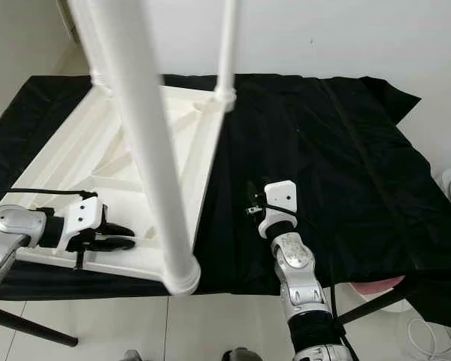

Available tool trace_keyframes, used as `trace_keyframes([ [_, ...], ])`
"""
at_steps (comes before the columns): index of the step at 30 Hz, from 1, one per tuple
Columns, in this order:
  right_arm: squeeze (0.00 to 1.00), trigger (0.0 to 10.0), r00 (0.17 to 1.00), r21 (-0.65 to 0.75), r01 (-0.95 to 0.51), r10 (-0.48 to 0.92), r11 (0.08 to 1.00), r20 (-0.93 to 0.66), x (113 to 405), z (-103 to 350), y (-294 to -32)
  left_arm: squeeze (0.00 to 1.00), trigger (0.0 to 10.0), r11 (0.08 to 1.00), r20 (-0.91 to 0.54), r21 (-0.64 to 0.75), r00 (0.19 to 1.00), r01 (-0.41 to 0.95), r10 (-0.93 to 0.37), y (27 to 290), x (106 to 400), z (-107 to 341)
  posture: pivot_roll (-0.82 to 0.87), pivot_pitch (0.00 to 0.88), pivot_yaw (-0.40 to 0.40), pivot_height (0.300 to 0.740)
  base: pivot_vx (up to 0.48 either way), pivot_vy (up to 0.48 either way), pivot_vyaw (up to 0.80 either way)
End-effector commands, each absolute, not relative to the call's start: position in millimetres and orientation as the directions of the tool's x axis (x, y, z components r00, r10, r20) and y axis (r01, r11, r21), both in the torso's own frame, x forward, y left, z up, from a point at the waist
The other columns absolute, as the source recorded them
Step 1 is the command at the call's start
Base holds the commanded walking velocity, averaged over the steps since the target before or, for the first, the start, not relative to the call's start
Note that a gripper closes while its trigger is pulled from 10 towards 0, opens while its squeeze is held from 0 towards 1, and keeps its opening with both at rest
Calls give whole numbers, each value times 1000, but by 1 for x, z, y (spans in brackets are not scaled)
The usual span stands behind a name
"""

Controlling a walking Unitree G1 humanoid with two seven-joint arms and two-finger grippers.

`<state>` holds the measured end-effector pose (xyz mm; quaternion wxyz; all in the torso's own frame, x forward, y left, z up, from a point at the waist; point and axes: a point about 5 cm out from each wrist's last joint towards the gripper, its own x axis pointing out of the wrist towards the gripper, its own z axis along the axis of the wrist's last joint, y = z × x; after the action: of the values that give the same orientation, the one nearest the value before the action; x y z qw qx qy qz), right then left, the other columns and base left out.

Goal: Building children table

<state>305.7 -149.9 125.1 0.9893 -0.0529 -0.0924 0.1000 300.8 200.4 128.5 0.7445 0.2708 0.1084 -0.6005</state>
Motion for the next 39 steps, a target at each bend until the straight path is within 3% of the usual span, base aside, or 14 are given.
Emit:
trace_keyframes([
  [1, 0, 10000, 965, -119, -187, 205, 975, 161, 307, 124, -148, 0, 0, 235, -437, 305, 355, 923, -827, 204, 307, 132, -2, 59, 17, 740, 0, 0, 0],
  [7, 0, 10000, 970, -102, -154, 170, 983, 175, 310, 127, -150, 0, 0, 274, -355, 337, 391, 901, -849, 185, 316, 135, -3, 55, 14, 740, 0, 0, 0],
  [13, 0, 10000, 983, -86, -35, 50, 996, 175, 316, 130, -165, 0, 0, 336, -234, 385, 443, 860, -866, 151, 333, 144, -8, 53, 4, 740, 0, 0, 0],
  [16, 0, 10000, 984, -94, 0, 17, 996, 176, 318, 131, -169, 0, 0, 341, -181, 397, 437, 852, -881, 129, 338, 151, -20, 51, 1, 740, 0, 0, 0],
  [21, 0, 10000, 983, -96, 17, 0, 995, 183, 318, 132, -171, 0, 0, 339, -158, 397, 428, 853, -890, 120, 340, 153, -26, 53, 2, 740, 0, 0, 0],
  [24, 0, 10000, 976, -105, 141, -120, 984, 184, 319, 133, -187, 0, 0, 329, -119, 411, 407, 850, -905, 96, 344, 157, -60, 60, 11, 740, 0, 0, 0],
  [27, 0, 10000, 973, -114, 158, -135, 981, 186, 319, 134, -190, 0, 0, 334, -109, 409, 409, 849, -906, 92, 345, 158, -60, 60, 11, 740, 0, 0, 0],
  [28, 0, 10000, 974, -114, 152, -129, 982, 188, 318, 135, -193, 0, 2078, 341, -95, 411, 411, 846, -906, 89, 346, 159, -69, 59, 15, 740, 0, 0, 0],
  [29, 0, 10000, 975, -104, 135, -114, 985, 190, 317, 136, -194, 0, 10000, 343, -98, 411, 415, 845, -905, 87, 346, 159, -76, 58, 24, 740, 0, 0, 0],
  [36, 0, 10000, 977, -33, 44, -36, 998, 208, 307, 134, -198, 35, 10000, 416, -32, 324, 449, 849, -893, 98, 342, 161, -75, 48, 36, 740, 0, 0, 0],
  [37, 1000, 10000, 977, -32, 38, -30, 999, 209, 307, 134, -198, 1000, 10000, 445, -22, 322, 476, 836, -879, 102, 343, 162, -74, 45, 35, 740, 0, 0, 0],
  [39, 1000, 10000, 973, -9, -11, 13, 1000, 229, 304, 137, -194, 1000, 10000, 533, 19, 317, 557, 785, -831, 117, 346, 167, -68, 40, 31, 740, 0, 0, 0],
])
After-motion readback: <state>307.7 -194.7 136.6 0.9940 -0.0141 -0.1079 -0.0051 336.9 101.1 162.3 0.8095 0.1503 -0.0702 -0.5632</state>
